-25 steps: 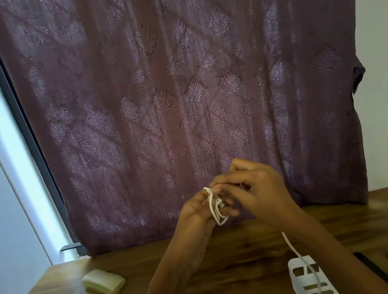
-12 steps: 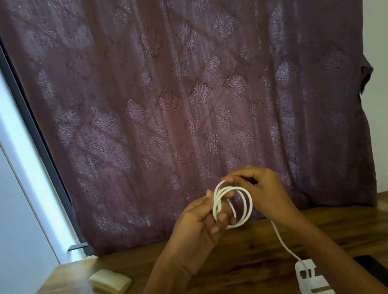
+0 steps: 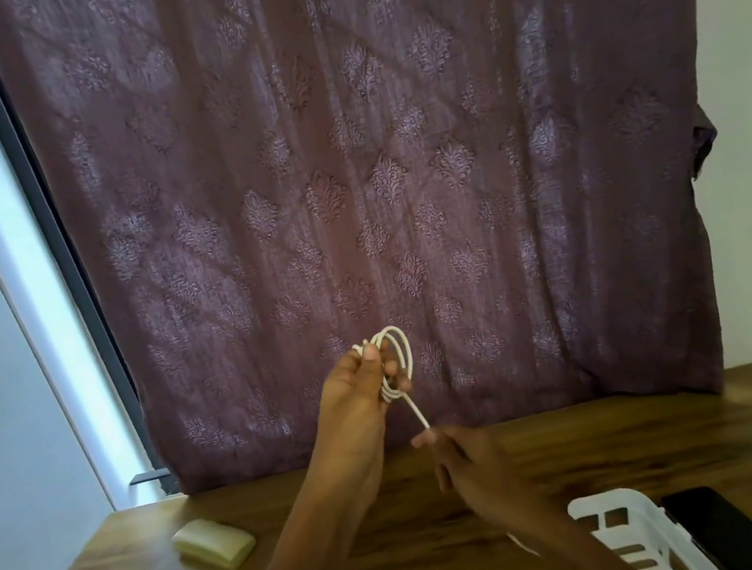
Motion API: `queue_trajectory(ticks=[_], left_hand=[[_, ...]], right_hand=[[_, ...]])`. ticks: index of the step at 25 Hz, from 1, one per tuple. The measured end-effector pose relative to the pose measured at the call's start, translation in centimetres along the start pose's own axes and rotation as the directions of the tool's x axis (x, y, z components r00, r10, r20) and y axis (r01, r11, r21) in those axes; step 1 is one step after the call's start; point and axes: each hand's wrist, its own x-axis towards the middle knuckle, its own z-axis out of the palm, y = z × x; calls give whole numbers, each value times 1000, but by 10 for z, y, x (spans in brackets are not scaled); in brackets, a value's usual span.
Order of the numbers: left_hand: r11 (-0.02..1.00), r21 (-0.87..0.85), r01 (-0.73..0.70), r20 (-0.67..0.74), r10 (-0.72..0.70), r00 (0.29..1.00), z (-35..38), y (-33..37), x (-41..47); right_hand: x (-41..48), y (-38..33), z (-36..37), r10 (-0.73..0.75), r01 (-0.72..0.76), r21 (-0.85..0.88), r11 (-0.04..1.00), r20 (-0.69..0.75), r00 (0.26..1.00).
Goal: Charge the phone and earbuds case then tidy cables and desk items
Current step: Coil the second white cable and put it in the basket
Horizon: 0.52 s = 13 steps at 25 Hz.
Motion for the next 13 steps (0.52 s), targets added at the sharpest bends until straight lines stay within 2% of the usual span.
queue_trajectory(ticks=[4,7,9,11,13], left_hand=[[985,146,-90,-115,107,988,-9,-6,0],[974,196,-117,-147,148,978,-11,-9,-2],[958,249,-143,-139,182,973,-11,-14,-2],[902,385,-195,-106,253,962,-13,-20,-3],[860,463,-214,-50,266,963,-18,-25,-4]], right_hand=[[-12,-3,7,-8,25,-249,968,70,998],[-16,-10,7,-19,74,-390,918,141,990],[-19,-14,5,-124,191,-469,862,170,978],[-22,-28,-2,-244,300,-543,785,176,954],[-20,-42,-11,-442,401,-652,643,111,890]])
